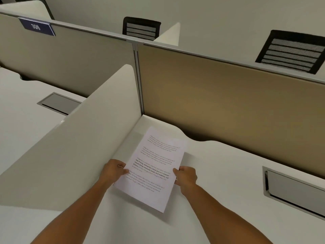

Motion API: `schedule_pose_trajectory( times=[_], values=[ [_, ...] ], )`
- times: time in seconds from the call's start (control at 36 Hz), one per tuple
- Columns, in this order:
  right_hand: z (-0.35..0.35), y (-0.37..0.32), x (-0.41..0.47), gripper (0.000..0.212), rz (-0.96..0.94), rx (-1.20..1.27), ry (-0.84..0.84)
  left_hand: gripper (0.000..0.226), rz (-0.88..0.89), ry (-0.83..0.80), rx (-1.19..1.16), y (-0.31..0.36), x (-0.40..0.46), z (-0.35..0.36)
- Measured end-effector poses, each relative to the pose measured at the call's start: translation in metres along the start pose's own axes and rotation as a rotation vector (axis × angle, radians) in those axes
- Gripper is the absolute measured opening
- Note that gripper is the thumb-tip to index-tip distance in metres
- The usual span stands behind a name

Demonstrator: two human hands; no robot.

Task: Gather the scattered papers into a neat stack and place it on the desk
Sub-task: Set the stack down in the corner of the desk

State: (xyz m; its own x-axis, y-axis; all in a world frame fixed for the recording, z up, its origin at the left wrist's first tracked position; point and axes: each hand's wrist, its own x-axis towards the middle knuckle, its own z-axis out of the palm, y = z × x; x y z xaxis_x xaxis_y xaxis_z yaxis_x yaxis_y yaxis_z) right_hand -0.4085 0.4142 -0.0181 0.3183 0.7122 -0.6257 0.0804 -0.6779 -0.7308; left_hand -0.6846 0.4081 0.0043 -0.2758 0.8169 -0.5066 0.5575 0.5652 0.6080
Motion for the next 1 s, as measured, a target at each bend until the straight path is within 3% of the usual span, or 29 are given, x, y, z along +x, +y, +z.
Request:
schedule_pose_trajectory(
  times=[0.17,0.33,0.44,0.56,0.75,1.0],
  values=[
    [0.026,-0.017,0.037,0.003,0.026,-0.042,-0.002,0.014,0.008,0.056,0.023,0.004,0.035,-0.004],
    [0.048,-0.035,0.074,0.012,0.011,-0.119,0.006,0.018,0.015,0.126,0.039,0.005,0.068,-0.003],
    [0.055,-0.04,0.089,0.015,0.017,-0.157,0.031,0.019,-0.027,0.081,0.008,0.003,0.081,0.003],
    [0.055,-0.037,0.097,0.018,0.038,-0.167,0.04,0.033,-0.068,0.042,-0.014,-0.007,0.085,0.007],
    [0.057,-0.036,0.098,0.013,0.095,-0.164,0.02,0.029,-0.034,0.159,-0.029,-0.011,0.085,0.012],
    [0.058,-0.04,0.091,0.021,0.124,-0.228,0.047,0.025,0.018,0.242,0.021,-0.015,0.085,0.019]
  ],
)
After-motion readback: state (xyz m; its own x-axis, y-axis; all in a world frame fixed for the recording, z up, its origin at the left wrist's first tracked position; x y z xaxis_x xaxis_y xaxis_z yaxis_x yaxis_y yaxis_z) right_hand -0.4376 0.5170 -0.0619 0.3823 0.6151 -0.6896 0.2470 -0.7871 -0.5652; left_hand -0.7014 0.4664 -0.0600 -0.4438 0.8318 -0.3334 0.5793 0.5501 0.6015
